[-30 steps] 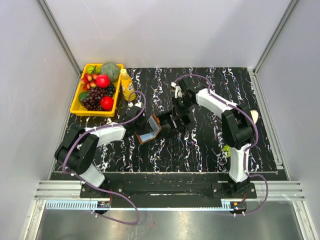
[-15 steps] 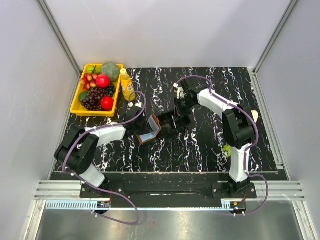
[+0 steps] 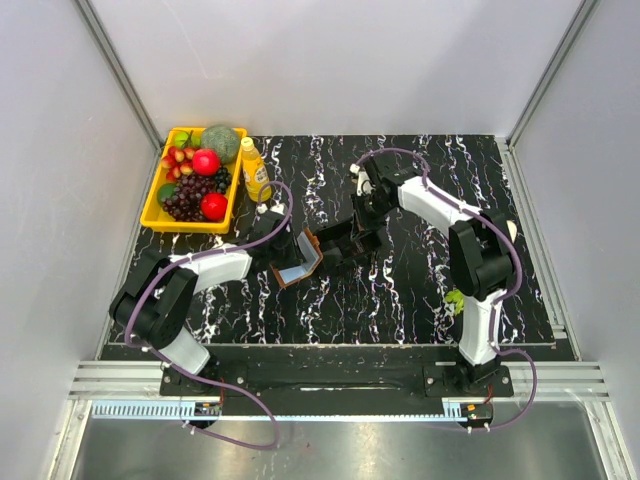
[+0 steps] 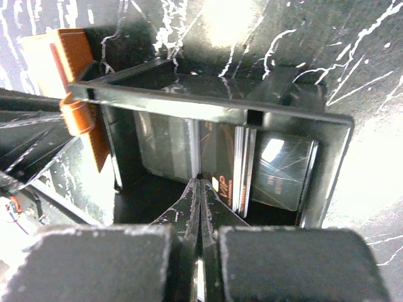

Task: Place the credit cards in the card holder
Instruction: Pick up the credit card from the storage box.

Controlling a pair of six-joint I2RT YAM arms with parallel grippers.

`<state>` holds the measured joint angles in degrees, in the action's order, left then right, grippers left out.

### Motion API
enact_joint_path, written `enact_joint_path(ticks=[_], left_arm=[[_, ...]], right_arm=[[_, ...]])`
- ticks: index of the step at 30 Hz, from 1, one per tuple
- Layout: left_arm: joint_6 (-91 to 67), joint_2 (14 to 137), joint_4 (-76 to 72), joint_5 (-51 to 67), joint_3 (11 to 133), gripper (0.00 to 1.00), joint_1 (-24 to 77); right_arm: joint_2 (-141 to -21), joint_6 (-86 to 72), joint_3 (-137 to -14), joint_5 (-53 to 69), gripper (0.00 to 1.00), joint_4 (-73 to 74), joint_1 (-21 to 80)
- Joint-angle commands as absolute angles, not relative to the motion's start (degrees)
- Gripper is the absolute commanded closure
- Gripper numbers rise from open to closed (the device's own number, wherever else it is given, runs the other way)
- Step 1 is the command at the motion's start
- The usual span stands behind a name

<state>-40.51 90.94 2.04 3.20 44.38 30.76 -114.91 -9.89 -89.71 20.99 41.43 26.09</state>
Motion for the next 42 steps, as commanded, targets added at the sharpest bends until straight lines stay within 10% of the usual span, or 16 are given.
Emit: enact_joint_path(ticks=[1, 5, 11, 18, 23, 28, 42], left_arm=[[-40.25, 91.23, 0.88, 4.22, 46.4, 0.75, 30.59], [-40.34, 90.79, 0.62, 4.22, 45.79, 0.75, 30.59], [-40.43, 90.7, 0.35, 4.39, 45.62, 0.75, 30.59], [-40.43, 90.26, 0.35, 4.04, 45.62, 0.75, 30.59], [-40.17, 90.18, 1.23, 3.78, 46.05, 0.75, 30.59], [-40.17, 90.35, 1.32, 3.6, 45.97, 0.75, 30.59], [-40.43, 90.79, 0.53, 4.57, 45.97, 0.74, 30.41]], right_arm=[[-109.52, -10.46, -91.85, 24.61, 1.0, 40.96, 26.1], [-109.51, -10.9, -91.58, 23.48, 1.0, 40.78, 26.1], [-113.72, -10.54, -91.23, 15.65, 0.47, 41.66, 26.19], [-120.48, -8.7, -95.17, 7.32, 0.41, 41.48, 28.47], [-123.75, -6.24, -97.38, 0.28, 0.47, 42.19, 32.68], [-120.95, -5.89, -95.37, -10.28, 0.88, 40.8, 34.98], [-109.68, -5.71, -91.93, -2.46, 1.0, 39.19, 34.98]])
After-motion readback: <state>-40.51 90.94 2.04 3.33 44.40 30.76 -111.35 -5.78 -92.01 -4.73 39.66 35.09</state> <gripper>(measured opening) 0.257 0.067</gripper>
